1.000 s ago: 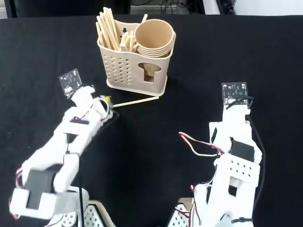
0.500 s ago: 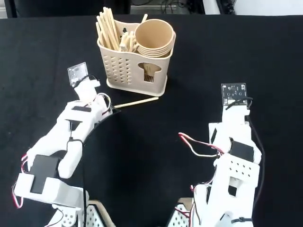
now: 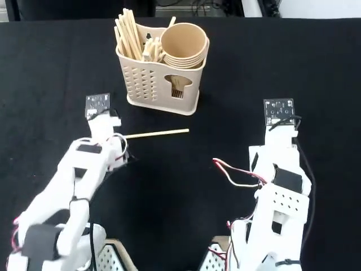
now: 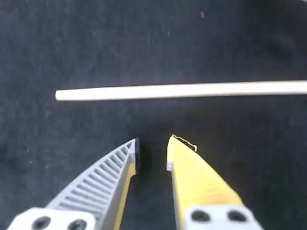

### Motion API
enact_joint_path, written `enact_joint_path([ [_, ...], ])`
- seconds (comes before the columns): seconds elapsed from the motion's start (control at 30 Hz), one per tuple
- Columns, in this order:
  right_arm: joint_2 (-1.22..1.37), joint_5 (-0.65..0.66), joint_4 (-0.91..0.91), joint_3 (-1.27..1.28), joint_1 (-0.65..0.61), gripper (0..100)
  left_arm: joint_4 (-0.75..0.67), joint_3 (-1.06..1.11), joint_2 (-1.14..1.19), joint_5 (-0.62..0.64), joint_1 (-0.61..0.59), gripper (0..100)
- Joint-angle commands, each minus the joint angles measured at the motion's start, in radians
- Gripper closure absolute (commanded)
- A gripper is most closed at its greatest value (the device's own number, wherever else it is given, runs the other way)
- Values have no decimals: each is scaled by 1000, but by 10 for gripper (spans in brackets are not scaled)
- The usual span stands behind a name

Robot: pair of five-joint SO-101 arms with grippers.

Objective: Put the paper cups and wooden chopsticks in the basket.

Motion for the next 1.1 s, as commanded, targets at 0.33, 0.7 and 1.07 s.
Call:
enact_joint_path([
  [0.33, -10, 6, -21, -5, -15, 973, -585, 237, -313, 92, 220, 873],
  [0.7, -10, 6, -23, -5, -15, 973, -542, -200, 342, 157, 242, 875],
  [1.07, -10, 6, -23, -5, -15, 973, -282, -170, 232, 81, 288, 878],
])
